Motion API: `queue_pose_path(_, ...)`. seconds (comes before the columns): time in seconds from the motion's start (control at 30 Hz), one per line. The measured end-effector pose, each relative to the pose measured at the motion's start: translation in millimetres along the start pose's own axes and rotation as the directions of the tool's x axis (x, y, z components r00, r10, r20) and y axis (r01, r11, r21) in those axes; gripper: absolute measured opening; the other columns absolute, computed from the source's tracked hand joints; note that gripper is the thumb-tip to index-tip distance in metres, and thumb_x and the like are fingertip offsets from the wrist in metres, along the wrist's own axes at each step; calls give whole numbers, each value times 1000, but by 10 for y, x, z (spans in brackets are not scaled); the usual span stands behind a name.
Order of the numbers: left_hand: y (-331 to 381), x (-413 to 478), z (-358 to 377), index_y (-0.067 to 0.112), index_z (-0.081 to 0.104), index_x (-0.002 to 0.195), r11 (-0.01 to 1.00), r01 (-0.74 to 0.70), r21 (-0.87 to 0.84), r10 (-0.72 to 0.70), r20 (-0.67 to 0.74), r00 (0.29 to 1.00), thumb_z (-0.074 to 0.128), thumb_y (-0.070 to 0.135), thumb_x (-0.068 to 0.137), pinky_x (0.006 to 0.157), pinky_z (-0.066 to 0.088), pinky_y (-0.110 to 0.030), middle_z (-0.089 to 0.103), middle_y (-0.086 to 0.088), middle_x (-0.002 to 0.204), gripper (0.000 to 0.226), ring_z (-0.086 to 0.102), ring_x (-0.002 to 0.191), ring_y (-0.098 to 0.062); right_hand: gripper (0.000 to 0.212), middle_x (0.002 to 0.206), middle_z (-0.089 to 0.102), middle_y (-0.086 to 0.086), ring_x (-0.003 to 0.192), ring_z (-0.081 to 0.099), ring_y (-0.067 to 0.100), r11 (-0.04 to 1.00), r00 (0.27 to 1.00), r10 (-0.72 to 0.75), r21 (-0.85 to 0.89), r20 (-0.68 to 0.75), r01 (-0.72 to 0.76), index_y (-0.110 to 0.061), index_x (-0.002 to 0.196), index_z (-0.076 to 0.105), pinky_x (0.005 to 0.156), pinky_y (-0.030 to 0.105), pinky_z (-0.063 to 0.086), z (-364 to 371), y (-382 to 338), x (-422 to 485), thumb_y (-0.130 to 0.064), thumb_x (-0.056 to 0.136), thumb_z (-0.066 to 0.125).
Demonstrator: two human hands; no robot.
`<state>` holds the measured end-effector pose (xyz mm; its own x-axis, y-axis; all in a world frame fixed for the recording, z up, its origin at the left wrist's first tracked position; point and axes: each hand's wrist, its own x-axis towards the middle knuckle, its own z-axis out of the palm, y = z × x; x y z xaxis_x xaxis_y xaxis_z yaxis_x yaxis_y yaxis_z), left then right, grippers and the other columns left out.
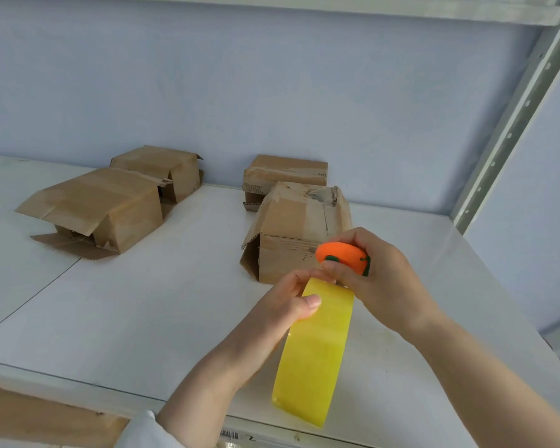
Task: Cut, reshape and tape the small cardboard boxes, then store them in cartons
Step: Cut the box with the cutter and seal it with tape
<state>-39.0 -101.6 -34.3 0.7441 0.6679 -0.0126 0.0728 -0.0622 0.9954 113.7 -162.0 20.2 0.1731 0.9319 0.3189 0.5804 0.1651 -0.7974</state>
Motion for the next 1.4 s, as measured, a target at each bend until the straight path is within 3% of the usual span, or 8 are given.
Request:
queue_pose_path(0.23,418,-462,259,32,47,128,992,84,-97,-110,-312,944,69,67,63,85,41,-15,59,21,113,77,55,101,9,22,80,61,-19,73,55,-9,1000,996,10,3,-91,-9,-41,82,57,61,7,44,32,26,-19,-23,81,70)
queue_pose_path(0.5,430,-403,469,35,48,100,982,156,-109,-189,-452,872,67,64,64,91,48,-34,61,10,103,50,61,98,-8,10,85,63,-8,72,55,3,989,992,122,80,19,-124,-32,85,61,56,8,42,3,-2,69,-25,84,68)
queue_pose_path(0.7,364,-451,528,31,50,100,985,151,-89,-175,-490,854,61,67,61,85,51,-33,66,5,99,54,63,93,-11,12,112,64,15,99,64,29,865,928,341,335,154,-373,-15,99,62,89,42,52,-57,-70,120,-16,87,65)
queue_pose_path(0.83,350,-498,540,29,52,95,997,64,-33,-71,-564,823,61,61,66,73,49,-27,66,7,92,45,64,86,-9,7,80,62,10,57,48,15,812,883,385,357,268,-462,-10,94,62,55,26,38,-71,-157,117,-16,91,58)
queue_pose_path(0.93,376,-565,394,26,53,90,998,-33,57,60,-598,799,63,56,74,67,48,-25,63,6,83,35,62,76,-9,14,60,49,4,49,35,13,789,862,392,366,321,-494,-10,82,64,51,24,27,3,-252,168,-20,91,58)
queue_pose_path(1.17,406,-731,-357,21,53,87,958,-71,277,250,-693,677,66,36,79,58,42,-11,60,10,75,21,55,65,3,30,75,62,-6,68,54,4,935,945,269,185,185,-302,-24,82,72,54,16,36,741,-652,455,-46,91,54)
queue_pose_path(1.3,330,-872,-989,24,51,90,882,111,459,258,-665,701,66,42,77,68,45,-23,61,11,80,26,58,74,-2,65,56,39,0,78,43,25,971,969,189,-179,159,-160,-21,38,45,69,29,29,1250,-791,637,-47,97,35)
queue_pose_path(1.4,237,-867,-1227,23,43,94,745,254,616,284,-638,716,62,46,80,73,46,-33,62,10,90,33,59,84,-14,44,70,47,-7,78,42,16,987,999,-10,-160,34,16,-29,57,53,61,10,33,1204,-776,659,-39,98,40)
